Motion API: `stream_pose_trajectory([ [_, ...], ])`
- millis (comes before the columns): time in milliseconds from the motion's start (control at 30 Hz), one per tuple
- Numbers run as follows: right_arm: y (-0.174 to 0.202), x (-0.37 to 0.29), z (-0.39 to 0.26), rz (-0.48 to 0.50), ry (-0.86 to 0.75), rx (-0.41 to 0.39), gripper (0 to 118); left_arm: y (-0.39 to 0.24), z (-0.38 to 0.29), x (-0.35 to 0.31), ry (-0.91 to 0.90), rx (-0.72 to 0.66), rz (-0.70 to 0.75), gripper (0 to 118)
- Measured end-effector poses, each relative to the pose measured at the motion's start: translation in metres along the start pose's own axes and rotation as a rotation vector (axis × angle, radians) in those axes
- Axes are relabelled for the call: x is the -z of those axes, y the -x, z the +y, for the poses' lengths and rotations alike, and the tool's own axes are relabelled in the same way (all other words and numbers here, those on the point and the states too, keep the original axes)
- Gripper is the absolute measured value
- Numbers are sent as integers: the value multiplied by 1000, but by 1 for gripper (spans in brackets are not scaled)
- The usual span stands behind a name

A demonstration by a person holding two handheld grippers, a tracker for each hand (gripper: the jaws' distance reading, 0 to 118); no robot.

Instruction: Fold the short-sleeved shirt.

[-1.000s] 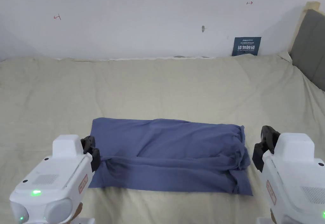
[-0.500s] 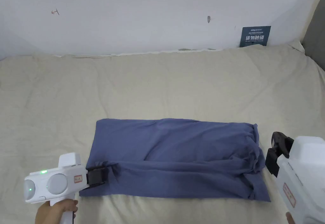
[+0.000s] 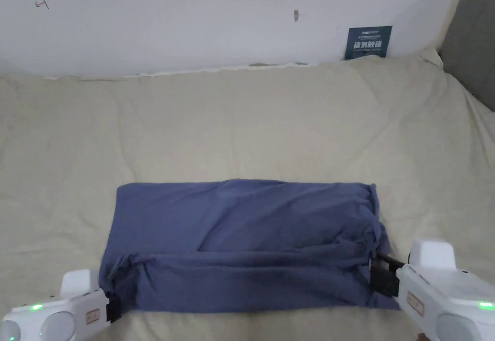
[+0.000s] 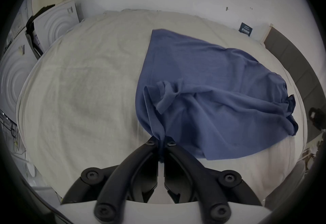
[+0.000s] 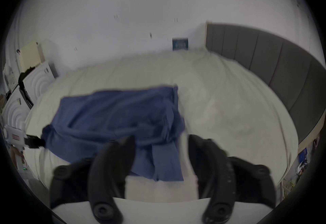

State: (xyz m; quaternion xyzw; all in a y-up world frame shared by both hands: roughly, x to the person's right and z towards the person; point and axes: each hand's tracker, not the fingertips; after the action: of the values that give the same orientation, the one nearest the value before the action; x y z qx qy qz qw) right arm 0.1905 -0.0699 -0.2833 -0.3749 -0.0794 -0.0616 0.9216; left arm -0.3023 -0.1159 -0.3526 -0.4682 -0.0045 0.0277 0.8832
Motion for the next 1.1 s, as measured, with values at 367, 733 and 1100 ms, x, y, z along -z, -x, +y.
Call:
stream_pose_trajectory([
  [367, 14, 44, -17, 36, 202, 50, 14, 2, 6, -35, -87, -13, -36, 5],
  [733, -19, -47, -35, 15, 97, 14, 13, 23, -58, -89, -75, -143, -40, 5],
  [1100, -35, -37, -99, 13, 237, 119, 14, 21, -131, -66, 103, -166, 42, 6],
])
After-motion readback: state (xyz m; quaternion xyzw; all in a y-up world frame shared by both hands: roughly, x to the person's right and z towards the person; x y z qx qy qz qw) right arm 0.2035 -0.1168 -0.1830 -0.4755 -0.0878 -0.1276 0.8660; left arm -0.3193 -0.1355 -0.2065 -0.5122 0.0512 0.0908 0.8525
